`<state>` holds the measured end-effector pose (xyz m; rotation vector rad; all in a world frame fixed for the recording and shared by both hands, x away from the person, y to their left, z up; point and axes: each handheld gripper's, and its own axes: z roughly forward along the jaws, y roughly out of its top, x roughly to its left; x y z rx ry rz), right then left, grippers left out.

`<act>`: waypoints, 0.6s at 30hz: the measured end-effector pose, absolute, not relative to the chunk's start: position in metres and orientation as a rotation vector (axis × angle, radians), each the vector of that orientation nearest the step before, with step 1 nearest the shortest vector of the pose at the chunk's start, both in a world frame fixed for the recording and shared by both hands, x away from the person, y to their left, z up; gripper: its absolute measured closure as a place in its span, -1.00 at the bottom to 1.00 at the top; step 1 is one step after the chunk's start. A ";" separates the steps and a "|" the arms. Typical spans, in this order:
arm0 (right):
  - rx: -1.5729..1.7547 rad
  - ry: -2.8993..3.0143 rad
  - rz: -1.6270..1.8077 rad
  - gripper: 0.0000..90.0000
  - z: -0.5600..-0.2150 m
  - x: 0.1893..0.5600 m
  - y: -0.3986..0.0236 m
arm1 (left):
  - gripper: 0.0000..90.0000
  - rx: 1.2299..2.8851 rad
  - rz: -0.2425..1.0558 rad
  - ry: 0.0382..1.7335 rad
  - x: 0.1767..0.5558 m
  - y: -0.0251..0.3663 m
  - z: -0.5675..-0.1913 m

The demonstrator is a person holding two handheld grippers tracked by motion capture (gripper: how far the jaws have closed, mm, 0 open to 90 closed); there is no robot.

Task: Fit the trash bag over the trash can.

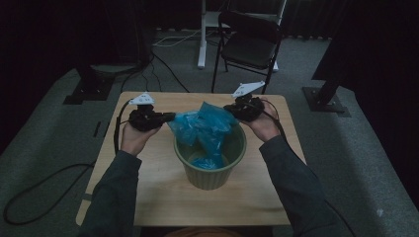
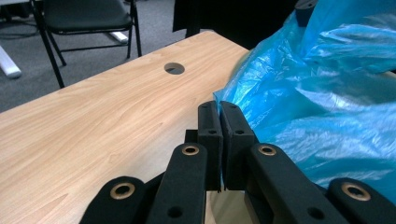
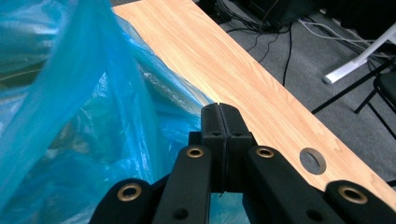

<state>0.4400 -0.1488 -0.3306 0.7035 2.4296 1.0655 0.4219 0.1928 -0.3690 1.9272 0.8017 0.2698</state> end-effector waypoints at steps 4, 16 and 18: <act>0.738 2.435 1.071 1.00 -0.335 0.448 -0.150 | 0.95 1.913 0.230 0.842 0.432 0.192 -0.377; 0.828 2.470 1.094 1.00 -0.352 0.459 -0.164 | 0.95 1.937 0.137 0.876 0.445 0.178 -0.398; 0.832 2.476 1.094 1.00 -0.354 0.459 -0.165 | 0.95 1.944 0.134 0.876 0.445 0.176 -0.399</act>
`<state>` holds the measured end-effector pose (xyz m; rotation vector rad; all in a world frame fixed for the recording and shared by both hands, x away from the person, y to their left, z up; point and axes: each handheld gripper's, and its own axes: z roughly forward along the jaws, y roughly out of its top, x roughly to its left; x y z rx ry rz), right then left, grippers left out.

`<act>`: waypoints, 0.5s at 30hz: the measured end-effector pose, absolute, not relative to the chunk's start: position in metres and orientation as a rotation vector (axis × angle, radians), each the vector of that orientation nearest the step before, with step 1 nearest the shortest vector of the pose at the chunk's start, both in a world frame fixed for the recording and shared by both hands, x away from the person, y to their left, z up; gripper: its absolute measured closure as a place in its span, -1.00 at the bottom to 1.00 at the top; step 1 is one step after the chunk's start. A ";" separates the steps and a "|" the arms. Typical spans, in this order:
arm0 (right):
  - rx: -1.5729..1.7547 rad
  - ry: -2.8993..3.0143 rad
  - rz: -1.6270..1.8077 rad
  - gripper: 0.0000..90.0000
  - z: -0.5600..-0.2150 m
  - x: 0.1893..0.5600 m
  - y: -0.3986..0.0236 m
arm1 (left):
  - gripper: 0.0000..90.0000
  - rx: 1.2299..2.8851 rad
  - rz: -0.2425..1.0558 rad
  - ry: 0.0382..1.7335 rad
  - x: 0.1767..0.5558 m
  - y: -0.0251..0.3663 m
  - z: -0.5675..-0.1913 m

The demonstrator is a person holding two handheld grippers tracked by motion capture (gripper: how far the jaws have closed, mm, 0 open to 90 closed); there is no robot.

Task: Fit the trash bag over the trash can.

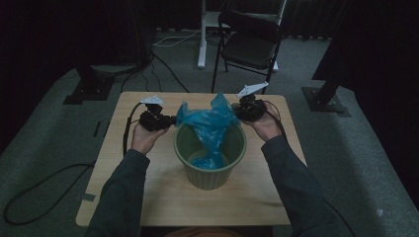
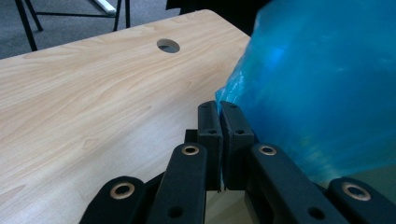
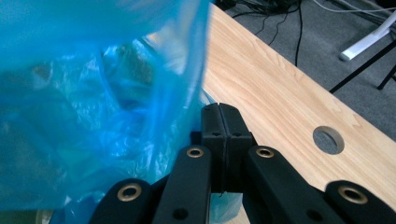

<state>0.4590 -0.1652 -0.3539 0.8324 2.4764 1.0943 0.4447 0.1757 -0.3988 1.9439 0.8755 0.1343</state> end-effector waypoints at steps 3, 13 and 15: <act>0.837 2.490 1.089 1.00 -0.357 0.458 -0.166 | 0.94 1.943 0.123 0.883 0.444 0.175 -0.400; 0.835 2.501 1.086 1.00 -0.359 0.456 -0.167 | 0.57 1.932 0.174 0.882 0.436 0.186 -0.393; 0.833 2.501 1.084 1.00 -0.358 0.456 -0.167 | 0.53 1.926 0.190 0.873 0.433 0.190 -0.390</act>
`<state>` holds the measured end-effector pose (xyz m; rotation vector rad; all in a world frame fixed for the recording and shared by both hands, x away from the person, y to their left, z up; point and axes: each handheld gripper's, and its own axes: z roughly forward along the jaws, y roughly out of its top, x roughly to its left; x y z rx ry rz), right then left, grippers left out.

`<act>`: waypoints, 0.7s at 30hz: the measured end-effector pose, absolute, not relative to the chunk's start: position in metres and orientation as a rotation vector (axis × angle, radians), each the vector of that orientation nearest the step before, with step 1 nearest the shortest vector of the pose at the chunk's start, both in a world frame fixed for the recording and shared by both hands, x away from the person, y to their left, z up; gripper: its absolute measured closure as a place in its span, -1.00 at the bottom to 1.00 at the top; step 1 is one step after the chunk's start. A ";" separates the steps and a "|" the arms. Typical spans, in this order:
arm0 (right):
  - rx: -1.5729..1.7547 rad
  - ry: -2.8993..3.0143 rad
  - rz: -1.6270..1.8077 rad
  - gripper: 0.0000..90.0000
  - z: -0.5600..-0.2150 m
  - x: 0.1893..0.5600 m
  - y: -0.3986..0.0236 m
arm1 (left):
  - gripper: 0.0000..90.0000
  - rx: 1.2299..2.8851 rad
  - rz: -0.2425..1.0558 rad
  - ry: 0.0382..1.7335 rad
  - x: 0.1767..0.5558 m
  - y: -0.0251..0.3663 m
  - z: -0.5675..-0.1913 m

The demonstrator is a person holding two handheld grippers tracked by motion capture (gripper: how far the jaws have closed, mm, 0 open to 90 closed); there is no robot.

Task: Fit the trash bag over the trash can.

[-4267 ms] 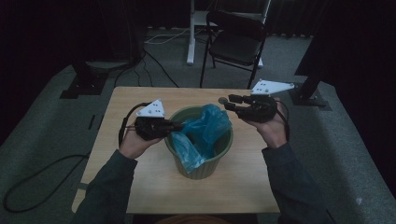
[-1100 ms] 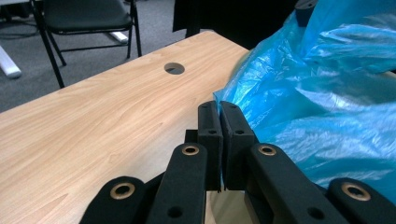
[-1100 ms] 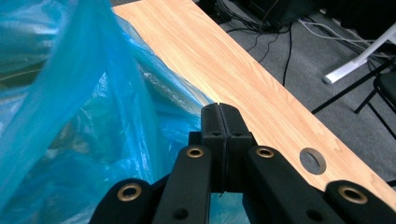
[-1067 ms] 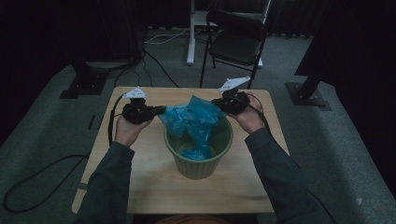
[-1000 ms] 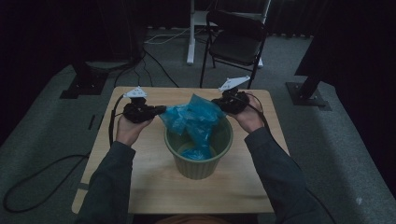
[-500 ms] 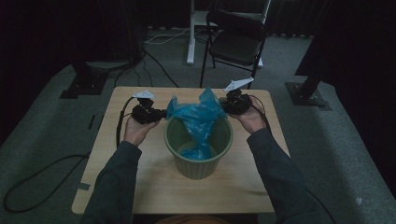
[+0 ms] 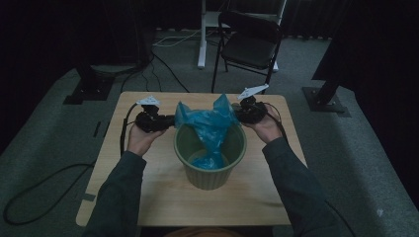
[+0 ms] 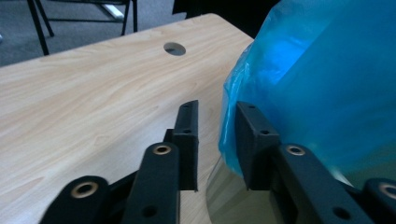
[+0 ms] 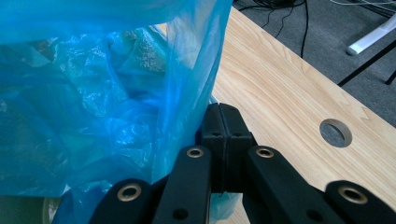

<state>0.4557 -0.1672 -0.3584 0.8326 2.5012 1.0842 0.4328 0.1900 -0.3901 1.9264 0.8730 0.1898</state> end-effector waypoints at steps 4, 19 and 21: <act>0.832 2.503 1.079 1.00 -0.358 0.455 -0.167 | 0.41 1.907 0.220 0.833 0.422 0.200 -0.382; 0.812 2.510 1.085 1.00 -0.359 0.454 -0.165 | -0.12 1.946 0.383 0.635 0.389 0.190 -0.357; 0.805 2.514 1.085 1.00 -0.359 0.454 -0.164 | -0.08 1.960 0.462 0.648 0.391 0.180 -0.354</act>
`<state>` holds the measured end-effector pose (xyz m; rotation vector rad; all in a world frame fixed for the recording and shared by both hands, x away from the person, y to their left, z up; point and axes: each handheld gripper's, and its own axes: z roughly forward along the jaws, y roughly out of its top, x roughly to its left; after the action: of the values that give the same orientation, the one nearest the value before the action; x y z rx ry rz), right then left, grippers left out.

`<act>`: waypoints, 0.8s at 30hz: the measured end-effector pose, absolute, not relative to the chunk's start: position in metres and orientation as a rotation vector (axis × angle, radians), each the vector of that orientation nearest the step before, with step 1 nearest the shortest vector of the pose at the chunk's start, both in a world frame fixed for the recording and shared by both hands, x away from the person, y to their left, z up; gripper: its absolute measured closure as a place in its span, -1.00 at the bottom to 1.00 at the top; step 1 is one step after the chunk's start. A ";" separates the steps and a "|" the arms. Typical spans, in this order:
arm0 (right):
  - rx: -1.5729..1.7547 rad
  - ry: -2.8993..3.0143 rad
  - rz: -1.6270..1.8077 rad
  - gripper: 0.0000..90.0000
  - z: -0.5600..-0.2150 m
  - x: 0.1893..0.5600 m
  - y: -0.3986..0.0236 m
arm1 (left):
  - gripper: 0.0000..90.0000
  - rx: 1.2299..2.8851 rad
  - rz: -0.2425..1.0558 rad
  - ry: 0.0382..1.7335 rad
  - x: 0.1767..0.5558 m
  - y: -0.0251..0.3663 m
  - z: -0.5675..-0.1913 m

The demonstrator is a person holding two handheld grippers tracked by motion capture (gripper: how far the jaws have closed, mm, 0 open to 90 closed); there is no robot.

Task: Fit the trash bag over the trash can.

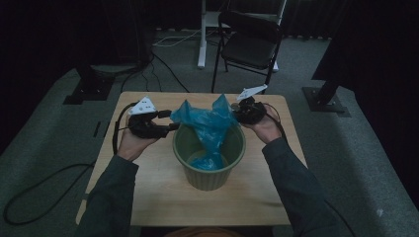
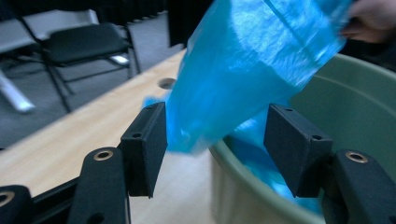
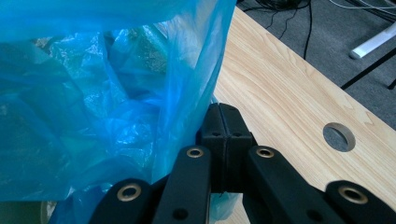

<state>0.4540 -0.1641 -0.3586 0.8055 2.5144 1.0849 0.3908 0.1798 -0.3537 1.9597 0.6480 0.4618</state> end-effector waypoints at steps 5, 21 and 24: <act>0.788 2.521 1.085 1.00 -0.358 0.453 -0.164 | 0.49 1.932 0.514 0.776 0.408 0.167 -0.351; 0.837 2.537 1.093 1.00 -0.368 0.457 -0.175 | 0.91 1.934 0.351 1.050 0.454 0.175 -0.391; 0.841 2.561 1.085 1.00 -0.373 0.458 -0.177 | 0.92 1.953 0.334 1.062 0.455 0.175 -0.396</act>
<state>0.4581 -0.1766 -0.3732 0.8415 2.5606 1.0849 0.4551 0.1746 -0.3955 1.9527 1.0621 0.3337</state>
